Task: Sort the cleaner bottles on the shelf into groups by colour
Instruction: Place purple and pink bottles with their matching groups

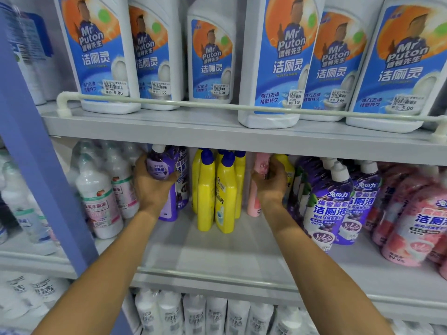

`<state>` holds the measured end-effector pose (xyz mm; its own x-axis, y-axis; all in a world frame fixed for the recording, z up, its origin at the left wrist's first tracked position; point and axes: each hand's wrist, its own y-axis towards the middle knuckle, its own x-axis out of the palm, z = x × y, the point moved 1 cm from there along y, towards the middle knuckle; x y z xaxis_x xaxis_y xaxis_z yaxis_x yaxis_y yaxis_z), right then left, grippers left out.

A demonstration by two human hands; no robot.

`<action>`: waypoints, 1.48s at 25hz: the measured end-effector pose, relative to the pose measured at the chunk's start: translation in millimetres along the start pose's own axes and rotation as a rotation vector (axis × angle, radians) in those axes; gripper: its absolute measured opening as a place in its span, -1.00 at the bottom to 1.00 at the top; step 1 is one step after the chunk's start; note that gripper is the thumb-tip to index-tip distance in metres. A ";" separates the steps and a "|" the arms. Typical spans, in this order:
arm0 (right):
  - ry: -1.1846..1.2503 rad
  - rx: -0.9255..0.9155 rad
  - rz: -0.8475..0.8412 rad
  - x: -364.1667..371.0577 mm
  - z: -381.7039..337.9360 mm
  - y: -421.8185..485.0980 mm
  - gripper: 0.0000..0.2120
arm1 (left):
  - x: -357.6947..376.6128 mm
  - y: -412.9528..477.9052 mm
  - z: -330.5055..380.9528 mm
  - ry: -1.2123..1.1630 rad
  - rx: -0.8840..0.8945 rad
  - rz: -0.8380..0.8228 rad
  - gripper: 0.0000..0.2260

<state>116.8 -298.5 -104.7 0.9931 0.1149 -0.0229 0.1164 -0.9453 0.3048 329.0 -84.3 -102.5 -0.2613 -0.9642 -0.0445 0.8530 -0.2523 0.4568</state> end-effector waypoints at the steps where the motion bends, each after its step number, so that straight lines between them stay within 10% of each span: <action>1: -0.043 -0.018 0.010 -2.5 0.0 0.0 -0.47 | -3.0 -1.1 2.2 0.004 -0.007 -0.003 -0.35; 13: -0.275 -0.293 -0.088 -45.6 -22.8 -54.2 -0.62 | -35.0 -37.2 25.8 -0.138 -0.074 -0.222 -0.29; 22: -0.044 -0.017 -0.529 -67.7 -11.9 -104.0 -0.36 | -41.6 -87.4 9.4 -0.165 -0.127 -0.500 -0.31; 37: -0.172 -0.154 -0.388 -181.5 -5.9 -121.2 -0.32 | 79.5 -212.8 81.7 -0.257 -0.167 -0.721 -0.37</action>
<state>-77.6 -203.0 -131.9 0.8658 0.3871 -0.3172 0.4901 -0.7843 0.3803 89.8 -100.6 -130.7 -0.8559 -0.5133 -0.0630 0.4839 -0.8379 0.2525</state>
